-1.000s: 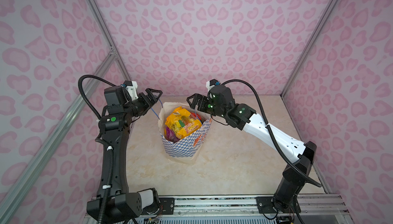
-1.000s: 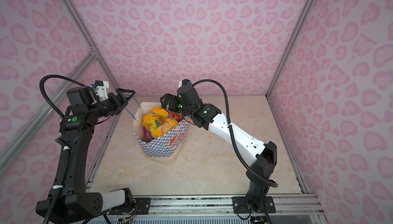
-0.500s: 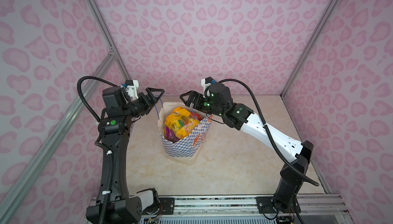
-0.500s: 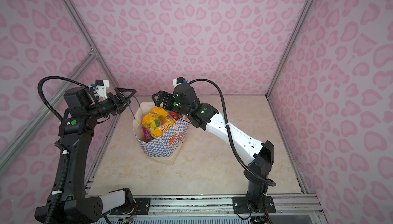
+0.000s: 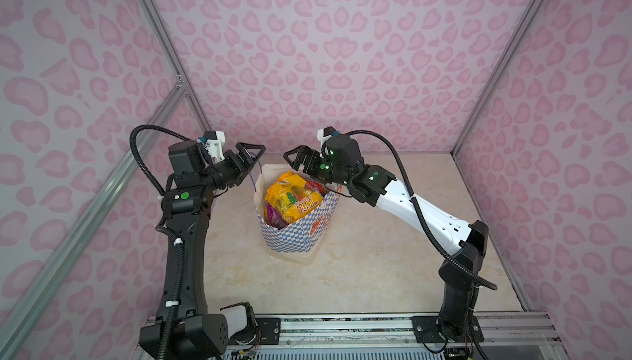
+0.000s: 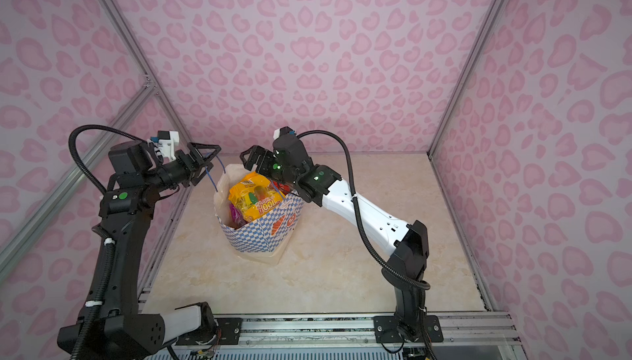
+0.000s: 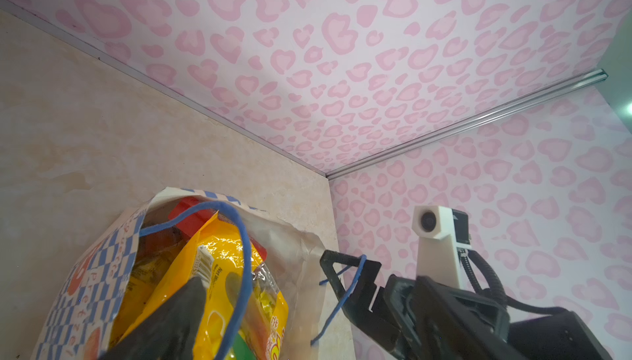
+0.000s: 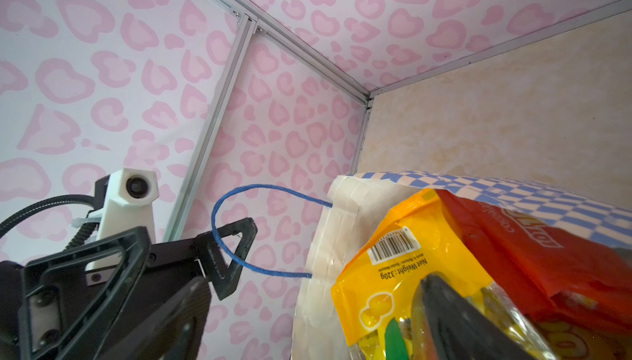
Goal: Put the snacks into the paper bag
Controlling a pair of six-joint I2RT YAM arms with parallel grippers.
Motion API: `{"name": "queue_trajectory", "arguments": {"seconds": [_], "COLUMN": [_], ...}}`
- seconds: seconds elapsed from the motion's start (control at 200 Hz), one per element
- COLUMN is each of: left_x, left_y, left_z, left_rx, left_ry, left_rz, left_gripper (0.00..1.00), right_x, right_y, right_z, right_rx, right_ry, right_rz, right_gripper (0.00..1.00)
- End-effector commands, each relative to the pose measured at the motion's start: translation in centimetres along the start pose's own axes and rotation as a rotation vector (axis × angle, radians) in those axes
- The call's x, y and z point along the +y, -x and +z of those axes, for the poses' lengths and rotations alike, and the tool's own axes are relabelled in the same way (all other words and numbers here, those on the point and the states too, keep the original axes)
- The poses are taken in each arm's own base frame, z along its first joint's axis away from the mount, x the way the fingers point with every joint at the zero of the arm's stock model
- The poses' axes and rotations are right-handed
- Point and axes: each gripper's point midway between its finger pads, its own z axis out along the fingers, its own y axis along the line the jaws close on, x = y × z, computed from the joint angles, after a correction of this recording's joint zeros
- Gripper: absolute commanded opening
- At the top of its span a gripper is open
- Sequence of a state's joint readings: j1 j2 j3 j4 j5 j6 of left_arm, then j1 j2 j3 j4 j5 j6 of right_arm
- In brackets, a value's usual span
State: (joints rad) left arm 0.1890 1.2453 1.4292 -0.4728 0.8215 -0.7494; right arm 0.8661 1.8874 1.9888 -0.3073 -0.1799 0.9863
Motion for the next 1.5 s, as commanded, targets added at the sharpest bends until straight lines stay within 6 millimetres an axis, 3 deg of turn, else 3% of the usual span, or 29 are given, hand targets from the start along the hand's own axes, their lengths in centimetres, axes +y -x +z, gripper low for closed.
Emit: {"name": "queue_trajectory", "arguments": {"seconds": [0.0, 0.09, 0.175, 0.325, 0.42, 0.49, 0.58, 0.68, 0.75, 0.84, 0.915, 1.045, 1.18, 1.28, 1.495], "left_x": [-2.6, -5.4, -7.9, -10.7, -12.8, -13.5, -11.9, -7.3, -4.8, -3.6, -1.9, 1.8, 2.5, 3.4, 1.6], "left_y": [0.4, 0.4, -0.2, 0.3, 1.5, 1.6, 1.4, 2.0, 2.6, 2.7, 1.8, -0.9, -3.1, -3.1, -1.2], "left_z": [0.0, -0.1, 1.1, 2.6, 2.1, 1.7, 1.5, 0.3, -2.1, -5.6, -6.7, -5.7, -3.9, -3.2, -1.8], "left_rx": [0.006, 0.012, 0.040, 0.057, 0.036, 0.037, 0.022, -0.049, -0.128, -0.232, -0.223, -0.105, -0.021, -0.022, -0.054], "left_ry": [-0.090, -0.157, -0.220, -0.263, -0.294, -0.302, -0.223, 0.007, 0.173, 0.291, 0.363, 0.359, 0.222, 0.216, 0.087], "left_rz": [0.042, 0.065, 0.078, 0.088, 0.119, 0.127, 0.139, 0.151, 0.173, 0.233, 0.232, 0.123, -0.007, -0.027, -0.007], "left_gripper": [0.97, 0.97, 0.97, 0.97, 0.97, 0.97, 0.97, 0.97, 0.97, 0.97, 0.97, 0.97, 0.97, 0.97, 0.97], "right_x": [2.6, 3.8, 4.7, 4.7, 4.0, 2.3, 0.0, -1.7, -2.5, -4.2, -5.8, -6.8, -6.8, -6.4, -5.0], "right_y": [1.5, 3.6, 6.5, 11.6, 13.6, 14.1, 13.6, 13.1, 12.9, 12.9, 12.8, 11.7, 11.0, 10.6, 9.6], "right_z": [-1.0, -2.7, -4.7, -8.4, -9.7, -10.1, -9.9, -9.9, -10.0, -10.4, -10.7, -9.7, -8.1, -6.8, -4.5], "right_rx": [-0.016, -0.007, -0.015, -0.086, -0.102, -0.096, -0.093, -0.105, -0.098, -0.113, -0.122, -0.091, -0.063, -0.038, 0.000], "right_ry": [0.080, 0.127, 0.190, 0.181, 0.176, 0.142, 0.135, 0.134, 0.100, -0.006, -0.077, -0.081, -0.064, -0.043, 0.003], "right_rz": [-0.051, -0.064, -0.056, -0.105, -0.093, -0.075, -0.044, -0.028, -0.051, -0.105, -0.127, -0.130, -0.130, -0.137, -0.163], "right_gripper": [0.99, 0.99, 0.99, 0.99, 0.99, 0.99, 0.99, 0.99, 0.99, 0.99, 0.99, 0.99, 0.99, 0.99, 0.99]}}
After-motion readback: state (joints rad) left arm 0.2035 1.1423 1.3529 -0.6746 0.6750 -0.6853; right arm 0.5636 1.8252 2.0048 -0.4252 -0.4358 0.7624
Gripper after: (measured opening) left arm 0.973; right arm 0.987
